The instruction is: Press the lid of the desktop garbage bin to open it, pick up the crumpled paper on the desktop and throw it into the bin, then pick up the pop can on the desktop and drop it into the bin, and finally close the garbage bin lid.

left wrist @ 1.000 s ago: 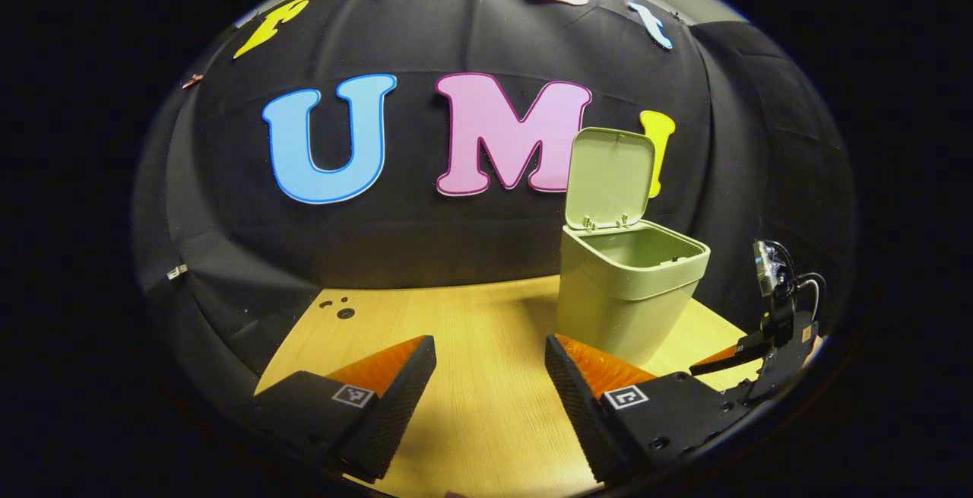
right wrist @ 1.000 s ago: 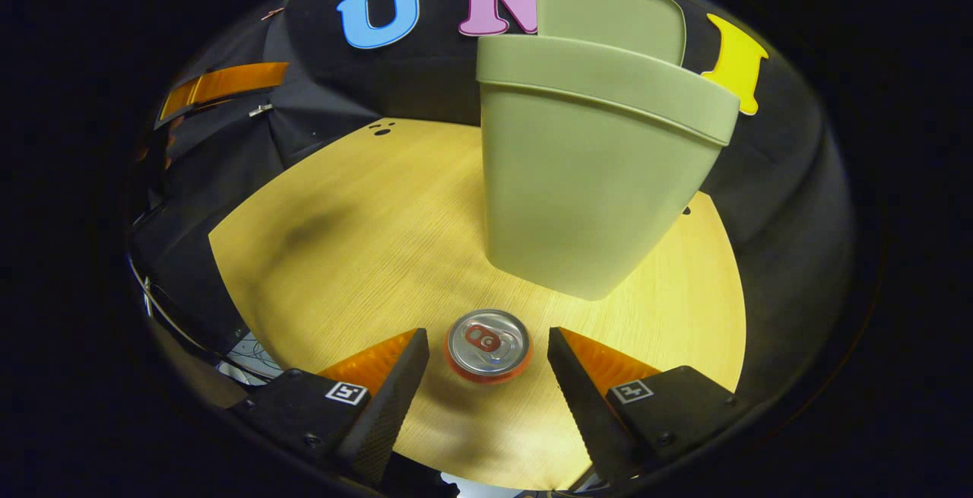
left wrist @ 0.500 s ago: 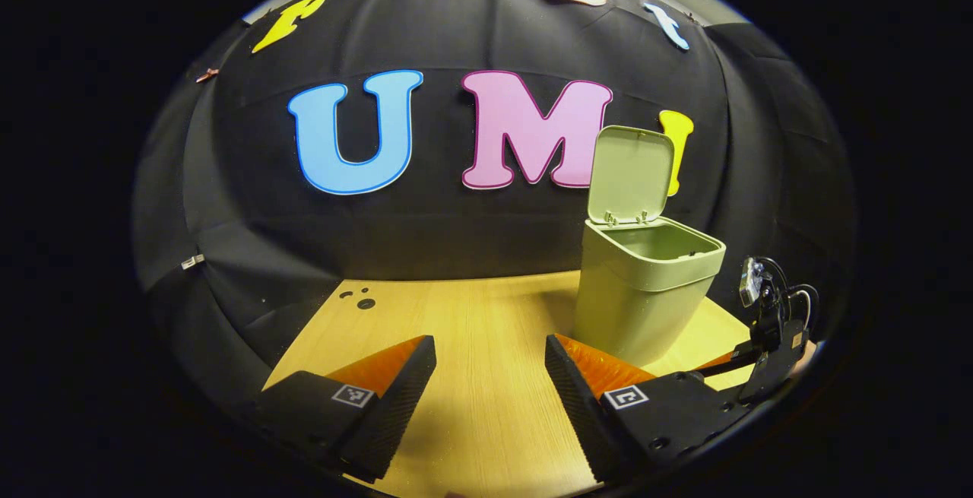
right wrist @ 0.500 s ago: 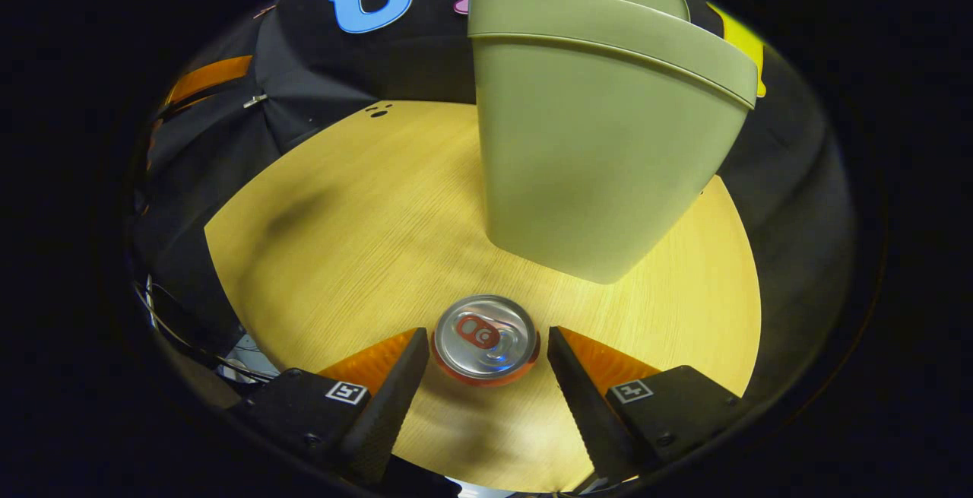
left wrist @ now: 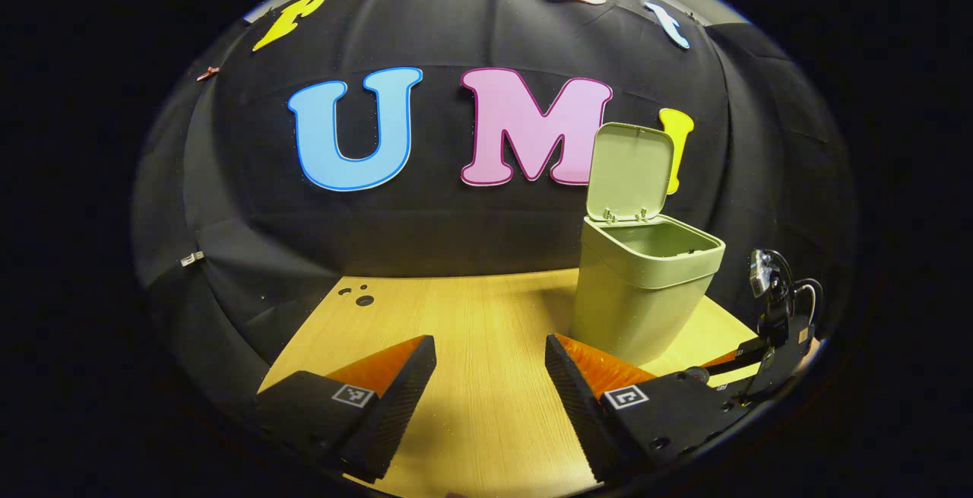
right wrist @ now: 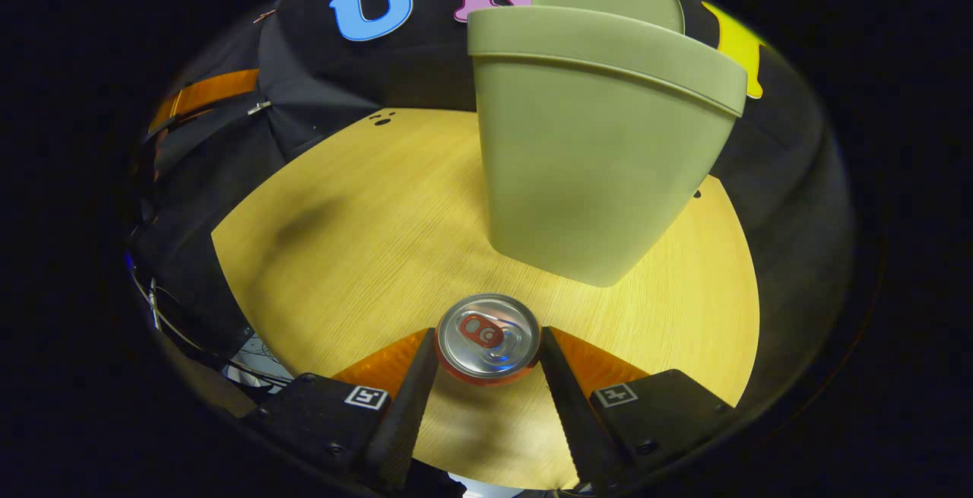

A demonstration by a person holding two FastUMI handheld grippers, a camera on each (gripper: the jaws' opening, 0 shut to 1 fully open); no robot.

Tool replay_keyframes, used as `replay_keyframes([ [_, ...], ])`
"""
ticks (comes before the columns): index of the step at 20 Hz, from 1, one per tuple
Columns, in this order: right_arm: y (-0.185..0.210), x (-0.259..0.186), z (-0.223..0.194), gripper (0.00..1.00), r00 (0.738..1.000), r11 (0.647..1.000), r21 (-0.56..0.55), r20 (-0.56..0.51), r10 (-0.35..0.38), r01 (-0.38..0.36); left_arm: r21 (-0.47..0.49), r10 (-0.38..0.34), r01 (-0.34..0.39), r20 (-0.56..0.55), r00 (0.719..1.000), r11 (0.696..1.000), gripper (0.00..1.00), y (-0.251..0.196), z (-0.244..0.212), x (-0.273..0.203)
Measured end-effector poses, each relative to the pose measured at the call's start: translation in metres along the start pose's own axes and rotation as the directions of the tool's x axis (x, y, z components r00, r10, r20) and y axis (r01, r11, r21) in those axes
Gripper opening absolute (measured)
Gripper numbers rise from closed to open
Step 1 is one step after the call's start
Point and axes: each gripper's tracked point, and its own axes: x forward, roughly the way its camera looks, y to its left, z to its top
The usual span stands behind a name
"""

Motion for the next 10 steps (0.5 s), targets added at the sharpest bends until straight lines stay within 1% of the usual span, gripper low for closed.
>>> replay_keyframes([
  [3,0.001,-0.020,0.020,0.82,0.999,1.000,0.002,0.050,0.013,-0.013,0.001,-0.007,0.007,-0.001,1.000,1.000,0.94,-0.004,0.001,0.001],
  [4,0.002,-0.028,0.029,0.78,0.997,1.000,-0.004,0.077,0.015,-0.015,0.003,-0.010,0.010,0.000,1.000,1.000,0.94,-0.005,0.000,0.001],
  [5,0.001,-0.036,0.040,0.78,0.995,1.000,-0.011,0.103,0.017,-0.016,0.004,-0.013,0.013,0.001,1.000,1.000,0.94,-0.007,0.001,0.002],
  [6,0.001,-0.044,0.050,0.82,0.992,1.000,-0.015,0.125,0.019,-0.017,0.004,-0.016,0.016,0.001,1.000,1.000,0.94,-0.008,0.001,0.002],
  [7,0.001,-0.053,0.062,0.82,0.988,1.000,-0.014,0.149,0.024,-0.022,0.004,-0.019,0.019,0.001,1.000,1.000,0.96,-0.009,0.002,0.003],
  [8,0.003,-0.061,0.074,0.82,0.984,1.000,-0.012,0.174,0.030,-0.028,0.003,-0.023,0.023,-0.001,1.000,1.000,0.94,-0.011,0.001,0.004],
  [10,0.008,-0.078,0.099,0.82,0.971,0.999,-0.014,0.233,0.049,-0.047,0.002,-0.029,0.029,0.000,1.000,1.000,0.94,-0.013,0.002,0.004],
])
